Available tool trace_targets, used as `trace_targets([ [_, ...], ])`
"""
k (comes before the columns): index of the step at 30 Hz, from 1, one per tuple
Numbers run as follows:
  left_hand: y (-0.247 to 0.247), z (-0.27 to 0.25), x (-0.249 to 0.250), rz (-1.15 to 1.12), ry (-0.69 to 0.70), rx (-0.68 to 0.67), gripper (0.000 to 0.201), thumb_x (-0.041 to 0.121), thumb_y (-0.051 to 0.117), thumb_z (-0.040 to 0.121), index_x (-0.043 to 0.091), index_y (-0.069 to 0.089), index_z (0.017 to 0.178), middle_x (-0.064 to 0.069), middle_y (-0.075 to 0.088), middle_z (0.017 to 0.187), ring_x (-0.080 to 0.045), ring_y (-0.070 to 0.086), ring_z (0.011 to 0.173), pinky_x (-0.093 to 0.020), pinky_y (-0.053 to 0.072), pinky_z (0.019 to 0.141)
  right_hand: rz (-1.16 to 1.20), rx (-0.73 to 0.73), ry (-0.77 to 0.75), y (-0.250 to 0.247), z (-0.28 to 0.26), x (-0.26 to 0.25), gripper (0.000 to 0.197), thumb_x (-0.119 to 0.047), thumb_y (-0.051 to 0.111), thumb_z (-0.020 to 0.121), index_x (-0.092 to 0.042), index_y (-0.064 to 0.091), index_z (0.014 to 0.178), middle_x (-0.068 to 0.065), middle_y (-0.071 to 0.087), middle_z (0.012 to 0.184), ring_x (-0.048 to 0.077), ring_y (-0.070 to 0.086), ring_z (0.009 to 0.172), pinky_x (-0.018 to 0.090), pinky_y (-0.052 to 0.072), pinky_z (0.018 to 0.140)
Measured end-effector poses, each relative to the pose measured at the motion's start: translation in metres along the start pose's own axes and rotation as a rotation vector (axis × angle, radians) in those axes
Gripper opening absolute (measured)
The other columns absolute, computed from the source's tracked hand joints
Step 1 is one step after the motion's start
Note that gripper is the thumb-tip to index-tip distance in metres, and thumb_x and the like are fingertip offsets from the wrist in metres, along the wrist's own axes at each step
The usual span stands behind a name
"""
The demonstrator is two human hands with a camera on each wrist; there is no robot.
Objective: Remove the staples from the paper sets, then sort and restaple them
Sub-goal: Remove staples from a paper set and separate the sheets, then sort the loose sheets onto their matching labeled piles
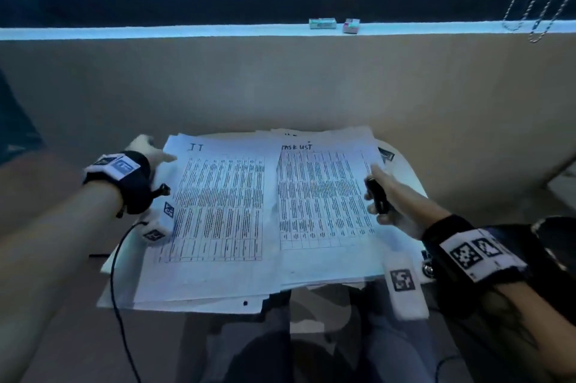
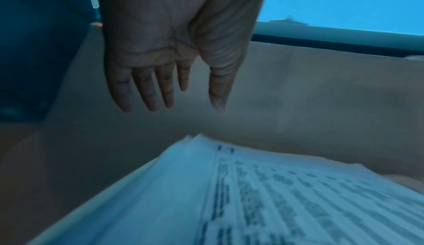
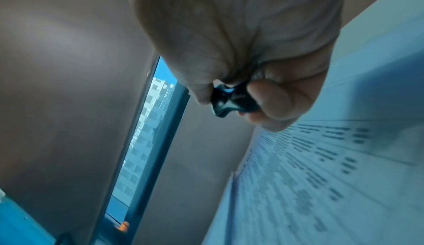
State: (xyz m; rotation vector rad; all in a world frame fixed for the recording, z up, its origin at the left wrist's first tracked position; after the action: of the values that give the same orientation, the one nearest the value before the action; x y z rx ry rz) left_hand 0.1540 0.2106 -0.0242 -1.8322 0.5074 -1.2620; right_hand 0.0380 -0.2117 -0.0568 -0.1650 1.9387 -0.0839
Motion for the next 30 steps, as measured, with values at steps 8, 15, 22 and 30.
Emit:
trace_targets([
  [8, 0.071, -0.09, 0.102, 0.309, 0.491, -0.235, 0.065, 0.044, 0.057, 0.087, 0.012, 0.036, 0.14, -0.016, 0.04, 0.143, -0.03, 0.045, 0.124, -0.039, 0.036, 0.102, -0.049, 0.038, -0.03, 0.011, 0.009, 0.037, 0.03, -0.047, 0.036, 0.095, -0.019, 0.033, 0.086, 0.001, 0.035, 0.069, 0.009, 0.032, 0.051, 0.02, 0.027, 0.041],
  [15, 0.155, -0.125, 0.048, 0.68, 0.335, -0.543, 0.11, 0.078, 0.05, 0.067, 0.035, -0.013, 0.146, -0.019, -0.019, 0.153, -0.048, -0.011, 0.138, -0.065, 0.01, 0.109, -0.282, 0.069, -0.128, 0.01, 0.011, 0.034, 0.028, -0.041, 0.034, 0.098, -0.013, 0.036, 0.095, 0.0, 0.039, 0.072, 0.012, 0.04, 0.056, 0.025, 0.033, 0.05],
  [22, 0.14, -0.089, 0.039, 0.587, 0.254, -0.438, 0.085, 0.058, 0.048, 0.086, 0.029, -0.001, 0.148, -0.017, -0.009, 0.155, -0.046, -0.007, 0.14, -0.061, 0.011, 0.112, -0.36, 0.114, -0.137, 0.008, 0.016, 0.035, 0.034, -0.041, 0.035, 0.098, -0.007, 0.038, 0.099, 0.001, 0.044, 0.071, 0.014, 0.042, 0.058, 0.023, 0.034, 0.052],
  [30, 0.137, -0.088, 0.041, 0.54, 0.135, -0.362, 0.07, 0.047, 0.039, 0.093, 0.025, 0.003, 0.149, -0.018, -0.009, 0.155, -0.05, -0.007, 0.138, -0.059, 0.008, 0.11, -0.399, 0.156, -0.123, -0.006, 0.019, 0.048, 0.033, -0.049, 0.038, 0.095, -0.016, 0.039, 0.093, 0.007, 0.046, 0.091, 0.019, 0.046, 0.066, 0.021, 0.036, 0.049],
])
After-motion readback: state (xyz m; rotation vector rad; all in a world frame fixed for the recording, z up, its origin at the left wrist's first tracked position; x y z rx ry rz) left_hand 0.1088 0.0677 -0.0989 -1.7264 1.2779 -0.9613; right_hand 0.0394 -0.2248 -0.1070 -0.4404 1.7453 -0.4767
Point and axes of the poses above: each hand's wrist, its own z-axis towards the middle knuckle, its own y-axis out of the palm, x = y × z, the point moved 9 cm from there along z, towards the middle knuckle
